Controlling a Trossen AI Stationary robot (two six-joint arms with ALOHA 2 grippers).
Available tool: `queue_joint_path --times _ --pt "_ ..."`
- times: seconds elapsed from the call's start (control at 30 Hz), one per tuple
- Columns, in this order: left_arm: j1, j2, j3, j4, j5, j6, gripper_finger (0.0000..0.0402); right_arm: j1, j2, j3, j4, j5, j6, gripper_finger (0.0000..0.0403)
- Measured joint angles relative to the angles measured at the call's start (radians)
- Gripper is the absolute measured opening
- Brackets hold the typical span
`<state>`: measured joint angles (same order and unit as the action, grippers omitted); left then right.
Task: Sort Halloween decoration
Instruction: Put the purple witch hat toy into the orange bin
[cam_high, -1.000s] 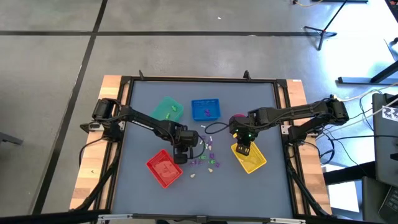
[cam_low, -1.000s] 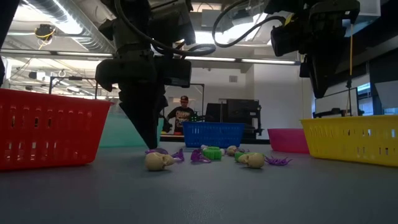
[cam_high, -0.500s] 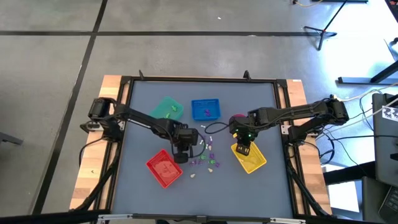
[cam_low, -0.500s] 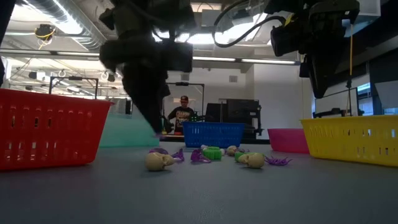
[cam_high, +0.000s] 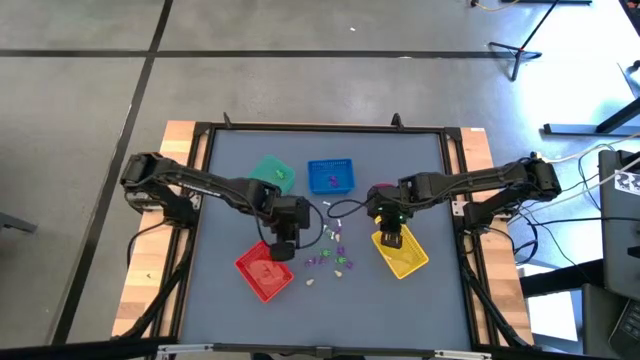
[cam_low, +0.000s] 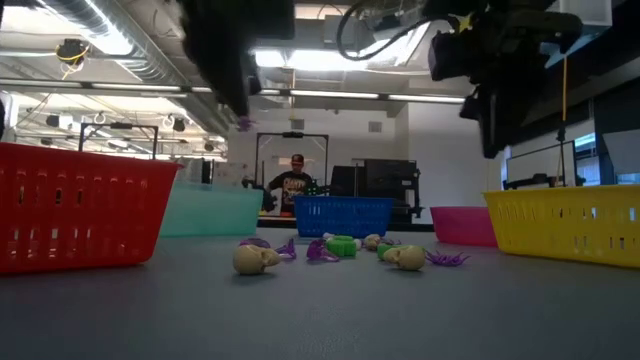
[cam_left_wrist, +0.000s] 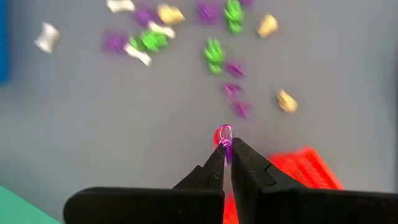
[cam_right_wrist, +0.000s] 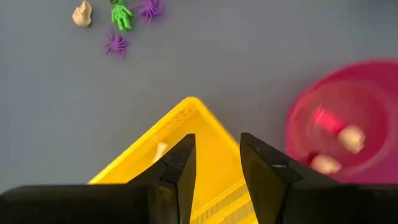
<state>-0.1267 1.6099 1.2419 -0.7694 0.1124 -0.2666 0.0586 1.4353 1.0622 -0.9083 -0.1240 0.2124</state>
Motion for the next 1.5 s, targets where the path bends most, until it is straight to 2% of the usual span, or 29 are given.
queue_joint_path --times 0.13,0.37,0.73,0.97,1.07,1.3,1.5 --pt "-0.039 -0.007 0.0 -0.074 0.042 -0.093 0.0 0.0 0.0 0.0 0.058 0.05 -0.142 0.0124" --pt "-0.119 -0.006 -0.024 -0.144 0.035 -0.201 0.0 -0.033 0.0 0.0 0.187 0.206 -0.375 0.0124" --pt "-0.194 -0.006 -0.066 -0.175 0.021 -0.359 0.0 -0.189 0.0 0.0 0.317 0.212 -0.658 0.0124" --pt "-0.231 -0.006 -0.07 -0.174 0.005 -0.388 0.0 -0.265 0.0 0.0 0.385 0.211 -0.759 0.0124" --pt "-0.254 -0.006 -0.07 -0.177 -0.036 -0.383 0.0 -0.294 0.0 0.0 0.403 0.211 -0.797 0.0124" --pt "-0.272 -0.006 -0.07 -0.184 -0.074 -0.389 0.0002 -0.343 0.0 0.0 0.45 0.211 -0.805 0.0124" --pt "-0.272 -0.006 -0.07 -0.192 -0.077 -0.444 0.0043 -0.348 0.0 0.0 0.453 0.208 -0.805 0.0124"
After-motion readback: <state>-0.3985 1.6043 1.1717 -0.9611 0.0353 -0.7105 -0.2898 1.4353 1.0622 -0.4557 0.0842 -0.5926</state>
